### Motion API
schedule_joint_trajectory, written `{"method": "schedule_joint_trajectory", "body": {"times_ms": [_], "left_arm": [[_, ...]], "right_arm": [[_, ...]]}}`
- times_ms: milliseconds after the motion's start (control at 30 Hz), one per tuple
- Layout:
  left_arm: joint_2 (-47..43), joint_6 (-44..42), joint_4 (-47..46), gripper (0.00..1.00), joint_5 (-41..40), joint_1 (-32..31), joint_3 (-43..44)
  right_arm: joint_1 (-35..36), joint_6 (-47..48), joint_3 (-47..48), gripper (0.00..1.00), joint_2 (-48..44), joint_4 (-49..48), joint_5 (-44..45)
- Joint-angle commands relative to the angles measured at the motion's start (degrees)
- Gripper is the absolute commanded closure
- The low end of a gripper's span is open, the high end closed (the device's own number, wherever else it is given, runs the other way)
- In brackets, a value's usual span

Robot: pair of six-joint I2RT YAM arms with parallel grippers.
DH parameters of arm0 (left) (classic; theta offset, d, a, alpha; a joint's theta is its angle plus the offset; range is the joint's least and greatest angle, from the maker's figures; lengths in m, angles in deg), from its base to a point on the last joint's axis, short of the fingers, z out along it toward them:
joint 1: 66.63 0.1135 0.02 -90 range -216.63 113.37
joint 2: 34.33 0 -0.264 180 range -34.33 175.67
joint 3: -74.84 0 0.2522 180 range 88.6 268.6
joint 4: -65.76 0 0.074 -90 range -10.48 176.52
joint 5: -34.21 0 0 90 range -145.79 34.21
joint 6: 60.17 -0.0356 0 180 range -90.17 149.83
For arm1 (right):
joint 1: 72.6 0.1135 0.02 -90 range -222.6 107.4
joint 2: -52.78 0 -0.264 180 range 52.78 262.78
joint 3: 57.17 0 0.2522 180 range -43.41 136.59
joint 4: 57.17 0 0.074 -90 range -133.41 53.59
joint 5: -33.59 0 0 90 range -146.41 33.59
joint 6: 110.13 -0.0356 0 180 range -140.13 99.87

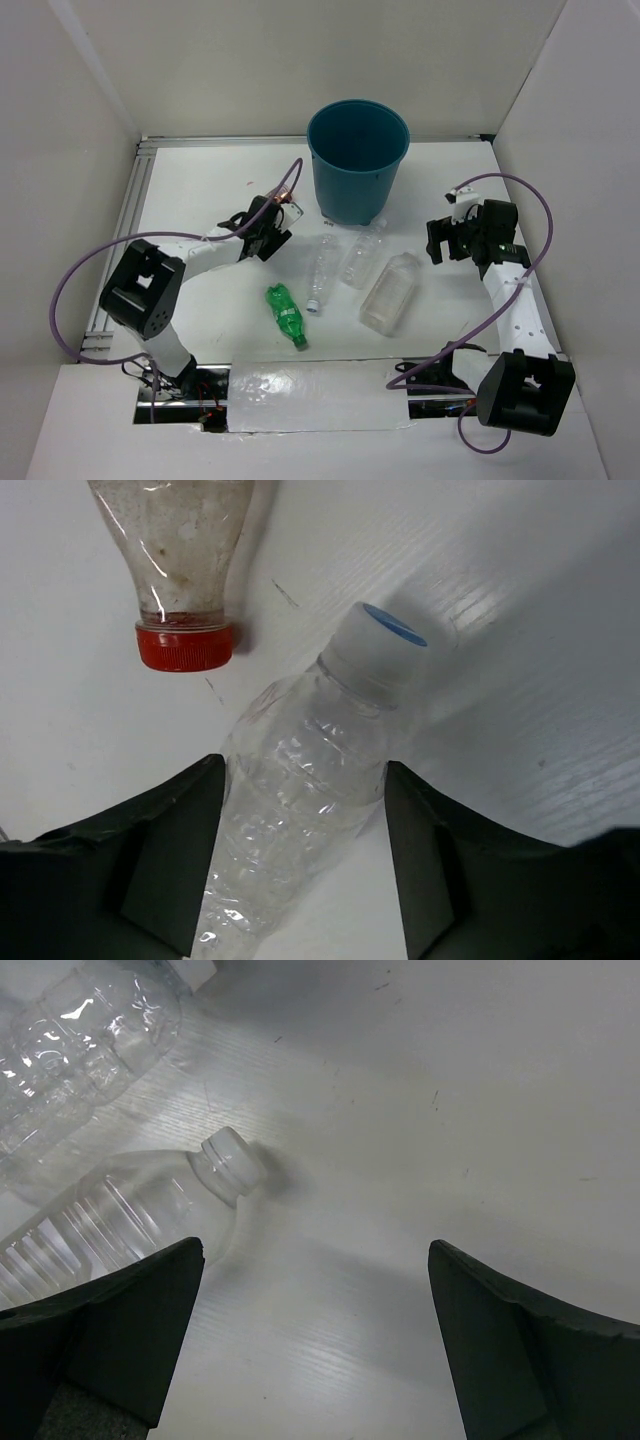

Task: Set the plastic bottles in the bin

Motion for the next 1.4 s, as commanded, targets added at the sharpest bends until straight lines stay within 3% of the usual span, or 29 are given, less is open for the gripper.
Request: {"method": "schedule_joint_trajectory", "body": {"times_ms": [0,67,100,200,233,300,400,533,567,600,633,667,700,733,800,833,933,967,1100,1267,1367], "left_arm": [[2.3,1.4,0.5,0.3,1.6,0.1,1.3],[2.8,2.2,1.1,0.42,1.6,0.1,1.3],[2.8,2.7,1.6,0.52,2.4,0.1,2.0],[3.4,3.3,3.5,0.67,4.3,0.6,3.0],[3.4,4.2,4.1,0.8,4.3,0.6,3.0],[3.4,6.7,5.1,0.95,5.5,1.1,3.5],[0.4,9.2,8.2,1.0,7.9,1.1,5.5],[-11.5,12.0,12.1,1.0,13.0,-1.2,10.6],[-13.7,12.0,12.1,1.0,14.6,-2.5,11.7],[-17.7,12.6,12.6,1.0,17.4,-3.2,14.0],[-17.7,13.1,12.6,1.0,19.0,-3.2,14.0],[-20.7,13.1,11.7,1.0,20.5,-3.9,16.7],[-21.7,14.0,11.6,1.0,22.3,-3.9,18.3],[-22.4,14.5,10.9,1.0,26.3,-3.9,20.0],[-22.4,16.3,9.8,1.0,30.9,-3.9,25.9],[-22.4,17.0,9.2,1.0,36.2,-3.3,28.0],[-20.7,22.0,3.5,1.0,45.9,-1.9,35.2],[-19.0,26.0,0.8,1.0,48.2,-1.9,36.4],[-12.0,37.8,-22.4,1.0,50.5,-0.4,40.9],[-0.8,47.8,-40.3,1.0,41.9,-1.6,47.8],[7.4,47.0,-37.5,1.0,36.6,-3.0,55.8]], "right_arm": [[-0.3,1.6,1.0,0.0,-0.8,1.7,-1.5],[-0.3,2.2,1.6,0.0,-0.2,2.5,-2.3],[-0.3,2.2,1.6,0.0,-0.2,2.5,-2.3],[-0.3,2.2,1.6,0.0,-0.2,2.5,-4.4],[-0.3,2.2,2.2,0.0,-0.2,2.5,-5.1],[-0.3,2.8,2.8,0.0,1.1,3.8,-7.1],[0.2,2.8,4.0,0.0,1.6,4.9,-9.6],[0.2,2.8,5.4,0.0,2.2,4.9,-12.3],[0.7,2.8,5.4,0.07,2.2,4.9,-12.8],[0.7,2.8,5.4,0.35,2.2,4.9,-13.3],[0.7,2.2,5.4,0.36,2.2,4.9,-14.0],[1.3,2.2,5.4,0.47,2.2,4.2,-14.0],[2.0,2.2,5.4,0.66,2.9,4.2,-14.0],[2.0,1.5,5.9,0.7,3.7,4.2,-14.0],[2.6,1.0,6.4,0.68,4.4,4.2,-14.6],[3.1,0.9,6.4,0.53,4.4,4.2,-14.6],[3.7,0.4,7.0,0.38,4.4,4.2,-14.6],[3.7,0.4,7.0,0.29,4.4,4.2,-14.6],[5.0,-0.8,6.4,0.25,4.4,3.7,-14.6],[6.2,-5.5,5.9,0.26,4.4,1.7,-16.5],[7.2,-9.4,5.4,0.29,5.9,0.4,-17.8]]}}
